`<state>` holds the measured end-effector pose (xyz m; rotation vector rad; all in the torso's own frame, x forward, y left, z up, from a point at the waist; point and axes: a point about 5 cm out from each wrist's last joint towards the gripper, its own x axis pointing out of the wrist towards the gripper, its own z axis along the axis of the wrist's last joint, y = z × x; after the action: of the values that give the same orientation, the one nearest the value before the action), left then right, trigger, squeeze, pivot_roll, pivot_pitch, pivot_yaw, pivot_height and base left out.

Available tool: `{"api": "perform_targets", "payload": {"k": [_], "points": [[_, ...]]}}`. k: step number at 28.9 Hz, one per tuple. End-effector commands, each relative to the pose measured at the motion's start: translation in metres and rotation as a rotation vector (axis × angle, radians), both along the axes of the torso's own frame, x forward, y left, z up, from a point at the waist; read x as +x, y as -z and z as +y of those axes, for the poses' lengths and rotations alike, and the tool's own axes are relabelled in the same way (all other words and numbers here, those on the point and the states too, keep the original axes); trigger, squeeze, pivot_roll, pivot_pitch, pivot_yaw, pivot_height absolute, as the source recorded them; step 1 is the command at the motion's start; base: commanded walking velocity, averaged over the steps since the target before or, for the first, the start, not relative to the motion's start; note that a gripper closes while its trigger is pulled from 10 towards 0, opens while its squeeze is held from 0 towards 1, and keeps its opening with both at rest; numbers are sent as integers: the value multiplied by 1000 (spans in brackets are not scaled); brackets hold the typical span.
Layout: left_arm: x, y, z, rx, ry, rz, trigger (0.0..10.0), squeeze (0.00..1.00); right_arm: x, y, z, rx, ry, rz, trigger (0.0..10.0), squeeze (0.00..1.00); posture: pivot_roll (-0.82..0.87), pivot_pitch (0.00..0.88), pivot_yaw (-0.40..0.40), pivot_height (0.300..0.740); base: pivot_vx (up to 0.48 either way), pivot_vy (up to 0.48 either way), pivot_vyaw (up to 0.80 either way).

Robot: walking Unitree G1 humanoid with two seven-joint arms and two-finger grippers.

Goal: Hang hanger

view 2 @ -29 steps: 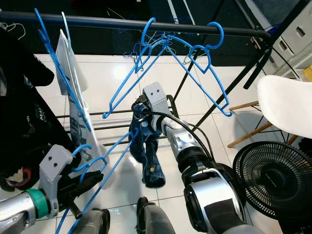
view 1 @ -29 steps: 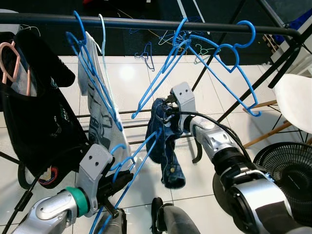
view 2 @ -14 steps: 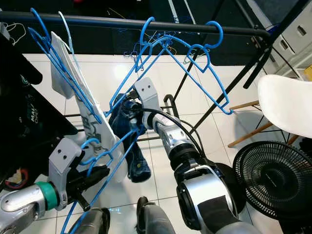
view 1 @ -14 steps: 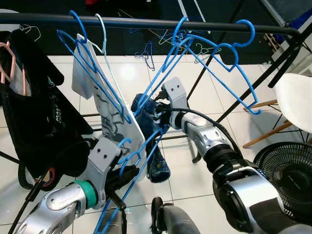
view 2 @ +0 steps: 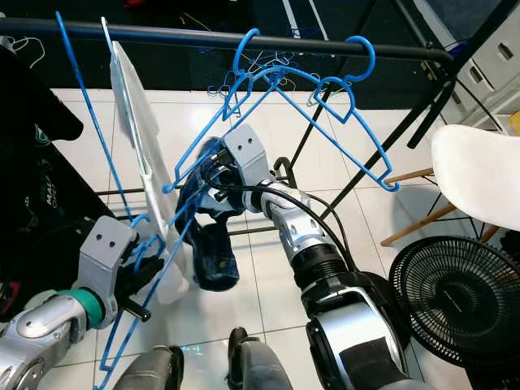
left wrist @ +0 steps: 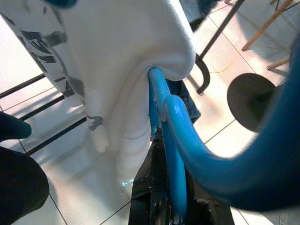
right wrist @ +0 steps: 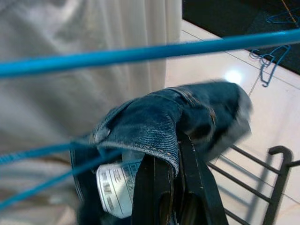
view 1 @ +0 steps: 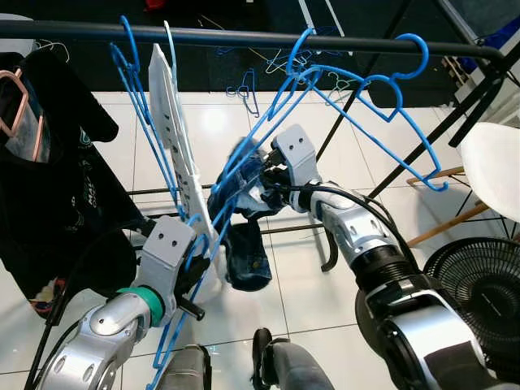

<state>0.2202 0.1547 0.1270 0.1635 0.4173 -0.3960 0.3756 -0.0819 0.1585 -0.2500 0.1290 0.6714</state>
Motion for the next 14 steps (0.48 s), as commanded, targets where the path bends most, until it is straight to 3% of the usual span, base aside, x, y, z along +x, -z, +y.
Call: {"api": "perform_targets", "payload": {"k": [1,5,6,7,8,10,14], "points": [[-1,-4,-1,-14,-16,-16,10000,0,-3,8,-5,-29,-11,10,0,0,106,153,-78,733,0,0,0],[3,-8,-4,-40,-30,-40,10000,0,-7,13,-3,-53,-38,18,0,0,103,153,-79,733,0,0,0],[4,-12,-12,-120,-18,-37,10000,0,-11,14,4,-30,-55,18,0,0,97,153,-77,733,0,0,0],[4,-12,-12,-120,-18,-37,10000,0,-11,14,4,-30,-55,18,0,0,97,153,-77,733,0,0,0],[5,-14,-18,-177,-11,-34,10000,0,-15,14,9,-14,-66,19,0,0,97,153,-77,733,0,0,0],[1,-18,-33,-319,68,5,10000,0,-16,6,19,33,-82,-13,0,0,94,151,-75,733,0,0,0],[-5,-21,-42,-378,169,26,10000,0,-15,-2,25,44,-90,-58,0,0,91,147,-74,733,0,0,0]]}}
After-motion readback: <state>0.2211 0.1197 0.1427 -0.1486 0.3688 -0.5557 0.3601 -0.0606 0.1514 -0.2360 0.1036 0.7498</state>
